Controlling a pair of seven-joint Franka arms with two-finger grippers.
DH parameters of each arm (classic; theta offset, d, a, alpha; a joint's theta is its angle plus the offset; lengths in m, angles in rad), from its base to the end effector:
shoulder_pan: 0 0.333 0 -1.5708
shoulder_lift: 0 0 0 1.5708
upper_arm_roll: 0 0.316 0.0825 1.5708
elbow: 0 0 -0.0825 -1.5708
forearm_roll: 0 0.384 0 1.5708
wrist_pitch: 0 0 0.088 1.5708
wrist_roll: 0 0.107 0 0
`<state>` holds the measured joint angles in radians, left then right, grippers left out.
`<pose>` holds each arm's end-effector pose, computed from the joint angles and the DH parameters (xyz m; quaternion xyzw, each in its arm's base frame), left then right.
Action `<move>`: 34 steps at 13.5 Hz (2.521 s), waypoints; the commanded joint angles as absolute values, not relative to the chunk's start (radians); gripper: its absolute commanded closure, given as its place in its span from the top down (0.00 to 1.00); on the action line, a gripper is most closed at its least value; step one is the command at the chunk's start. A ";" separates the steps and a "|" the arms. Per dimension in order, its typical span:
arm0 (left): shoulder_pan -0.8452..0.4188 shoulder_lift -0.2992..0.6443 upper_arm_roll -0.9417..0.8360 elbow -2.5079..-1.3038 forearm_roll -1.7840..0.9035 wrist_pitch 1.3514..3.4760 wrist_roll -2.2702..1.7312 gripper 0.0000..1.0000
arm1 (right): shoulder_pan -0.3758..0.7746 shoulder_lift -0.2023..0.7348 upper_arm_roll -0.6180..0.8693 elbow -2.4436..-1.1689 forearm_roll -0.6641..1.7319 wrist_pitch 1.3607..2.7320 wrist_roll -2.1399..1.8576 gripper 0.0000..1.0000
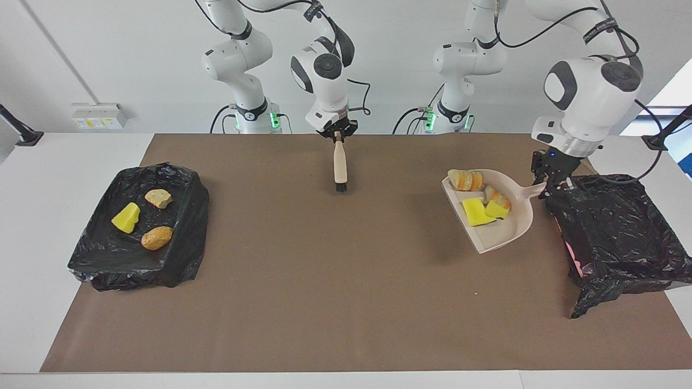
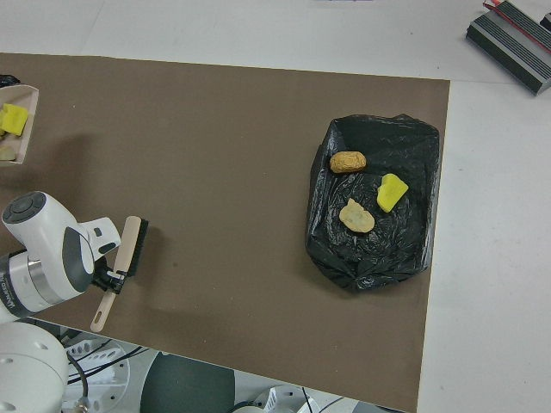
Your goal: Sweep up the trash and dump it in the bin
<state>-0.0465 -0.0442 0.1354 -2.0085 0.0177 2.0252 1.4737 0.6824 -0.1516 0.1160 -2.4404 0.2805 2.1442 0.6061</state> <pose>0.5468 0.0506 0.4796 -0.7670 0.6409 -0.0179 0.0249 0.3060 0.3303 0.3494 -0.9921 -0.0098 0.1209 0.0326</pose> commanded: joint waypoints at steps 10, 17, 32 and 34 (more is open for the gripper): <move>-0.043 0.075 0.454 -1.754 -0.064 1.921 1.697 0.00 | 0.716 -0.100 0.114 -2.454 0.305 2.212 0.647 0.20; 0.109 0.336 0.494 -1.427 -0.002 1.911 1.948 0.00 | 0.716 -0.084 0.114 -2.433 0.305 2.210 0.646 0.60; 0.028 0.347 0.474 -1.473 0.708 2.145 1.726 0.00 | 0.371 -0.012 0.104 -2.100 0.045 2.145 0.578 1.00; 0.026 0.342 0.472 -1.473 0.761 2.138 1.686 0.00 | 0.345 -0.012 0.103 -2.048 -0.047 2.102 0.572 1.00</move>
<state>0.0383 0.3569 0.4649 -1.4669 0.7076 2.1408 1.7365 0.3744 -0.0311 0.0918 -2.1159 0.0256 2.1525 0.5816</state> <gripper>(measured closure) 0.678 0.000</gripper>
